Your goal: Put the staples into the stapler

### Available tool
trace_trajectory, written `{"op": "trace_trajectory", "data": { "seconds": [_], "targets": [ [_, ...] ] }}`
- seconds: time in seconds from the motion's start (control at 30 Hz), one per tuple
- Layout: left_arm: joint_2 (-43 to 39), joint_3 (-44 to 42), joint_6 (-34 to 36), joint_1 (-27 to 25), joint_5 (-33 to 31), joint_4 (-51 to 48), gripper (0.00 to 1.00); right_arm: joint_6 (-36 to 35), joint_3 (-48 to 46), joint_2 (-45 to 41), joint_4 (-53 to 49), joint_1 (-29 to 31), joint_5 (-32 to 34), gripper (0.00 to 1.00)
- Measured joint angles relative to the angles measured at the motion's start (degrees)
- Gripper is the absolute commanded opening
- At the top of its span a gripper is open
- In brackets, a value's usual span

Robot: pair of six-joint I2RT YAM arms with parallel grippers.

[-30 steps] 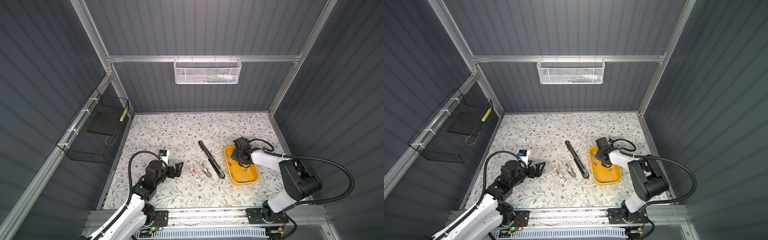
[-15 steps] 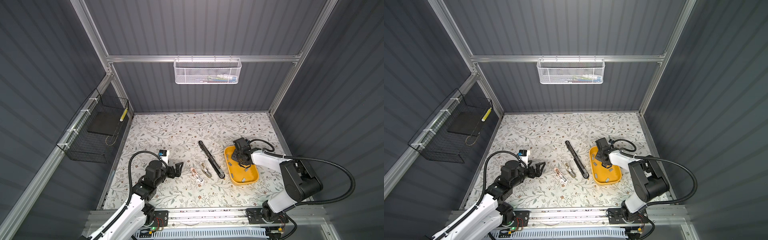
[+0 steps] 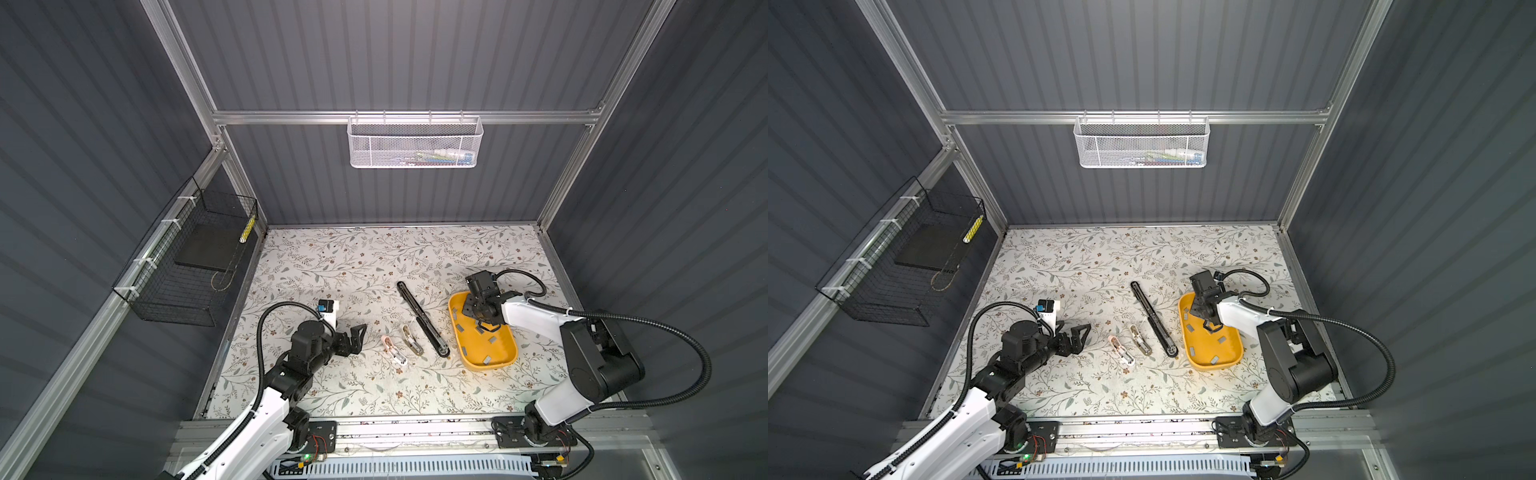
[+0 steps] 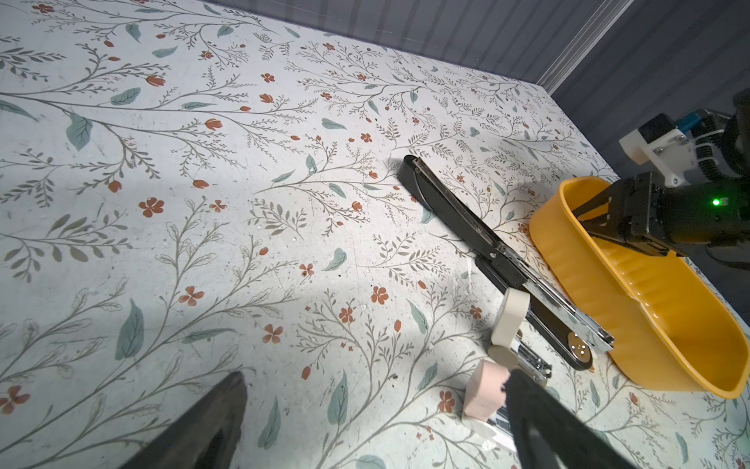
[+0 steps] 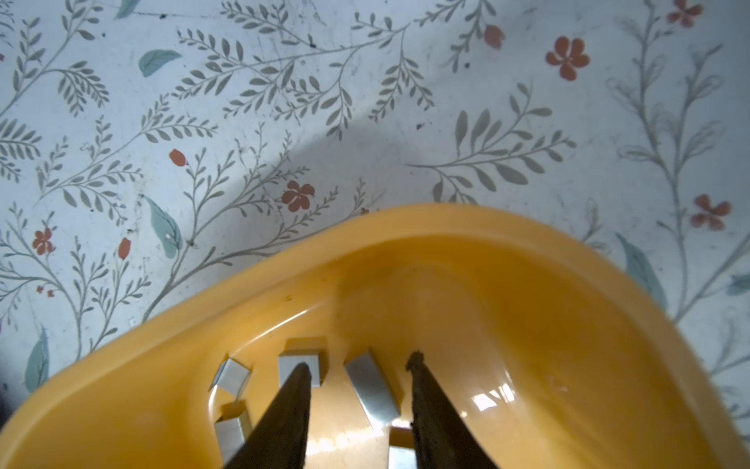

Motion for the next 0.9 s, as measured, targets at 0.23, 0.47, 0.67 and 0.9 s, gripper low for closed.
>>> {"op": "trace_trajectory", "data": {
  "seconds": [0.23,0.47,0.67,0.9],
  "targets": [
    [0.00,0.00,0.00,0.00,0.00,0.00,1.00,-1.07,0.68,2.32,0.42,0.00,-0.17,0.35],
    [0.00,0.00,0.00,0.00,0.00,0.02,1.00,-1.16,0.68,2.40,0.66,0.00,-0.22,0.28],
    [0.00,0.00,0.00,0.00,0.00,0.02,1.00,-0.76,0.48,2.25,0.39,-0.02,0.11,0.30],
    [0.00,0.00,0.00,0.00,0.00,0.00,1.00,-0.33,-0.17,1.53,-0.46,-0.02,0.15,0.30]
  ]
}}
